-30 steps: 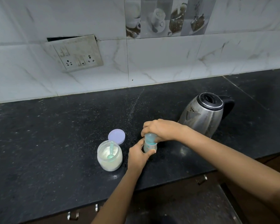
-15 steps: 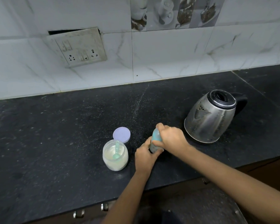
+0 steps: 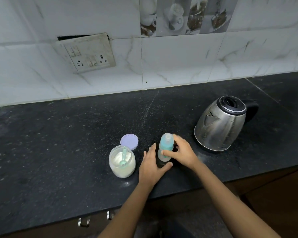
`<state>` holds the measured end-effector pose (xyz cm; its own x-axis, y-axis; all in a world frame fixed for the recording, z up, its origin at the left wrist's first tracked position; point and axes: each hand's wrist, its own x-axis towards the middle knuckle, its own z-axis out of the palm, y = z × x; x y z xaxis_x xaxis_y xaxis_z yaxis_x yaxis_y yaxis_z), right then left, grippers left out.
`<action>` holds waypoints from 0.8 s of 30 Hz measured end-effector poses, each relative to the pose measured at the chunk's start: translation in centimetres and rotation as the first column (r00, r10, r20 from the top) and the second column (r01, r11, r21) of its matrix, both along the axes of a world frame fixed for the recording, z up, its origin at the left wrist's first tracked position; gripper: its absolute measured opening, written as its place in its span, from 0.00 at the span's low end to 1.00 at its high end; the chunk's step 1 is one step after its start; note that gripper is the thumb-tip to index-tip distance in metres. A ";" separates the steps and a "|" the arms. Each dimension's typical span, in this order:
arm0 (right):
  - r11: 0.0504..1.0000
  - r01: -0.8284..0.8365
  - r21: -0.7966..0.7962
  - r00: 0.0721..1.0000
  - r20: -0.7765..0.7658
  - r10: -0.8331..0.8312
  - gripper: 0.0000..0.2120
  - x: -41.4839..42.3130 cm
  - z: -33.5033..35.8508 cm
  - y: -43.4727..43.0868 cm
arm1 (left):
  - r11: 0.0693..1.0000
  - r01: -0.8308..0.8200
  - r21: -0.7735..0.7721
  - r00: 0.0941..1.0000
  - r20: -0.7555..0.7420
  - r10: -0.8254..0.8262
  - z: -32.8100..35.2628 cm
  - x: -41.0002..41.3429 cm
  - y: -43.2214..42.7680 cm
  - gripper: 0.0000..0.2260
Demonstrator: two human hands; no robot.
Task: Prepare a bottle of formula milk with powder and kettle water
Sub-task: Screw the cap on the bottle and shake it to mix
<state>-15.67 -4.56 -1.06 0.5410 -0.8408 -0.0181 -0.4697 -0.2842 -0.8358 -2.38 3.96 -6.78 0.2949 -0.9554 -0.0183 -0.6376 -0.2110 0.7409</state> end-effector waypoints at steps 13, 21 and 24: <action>0.475 -0.278 0.835 0.525 0.546 -0.653 0.22 2.2 5.7 -4.9 | 1.000 0.010 0.026 0.939 0.345 -0.019 -1.9 -0.7 1.3 0.33; 0.424 -0.541 0.726 0.504 0.684 -0.528 0.33 1.8 5.6 -5.1 | 0.999 -0.001 0.040 0.936 0.351 -0.013 -1.7 -0.7 1.2 0.32; 0.451 -0.540 0.711 0.527 0.703 -0.477 0.38 2.1 5.7 -4.9 | 0.999 0.001 0.034 0.936 0.352 -0.013 -1.8 -0.7 1.2 0.33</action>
<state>-13.56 -9.41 4.64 0.7509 -0.6238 -0.2169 0.4546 0.7264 -0.5154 -3.05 5.17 -8.58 0.2817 -0.9580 0.0538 -0.8579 -0.2263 0.4613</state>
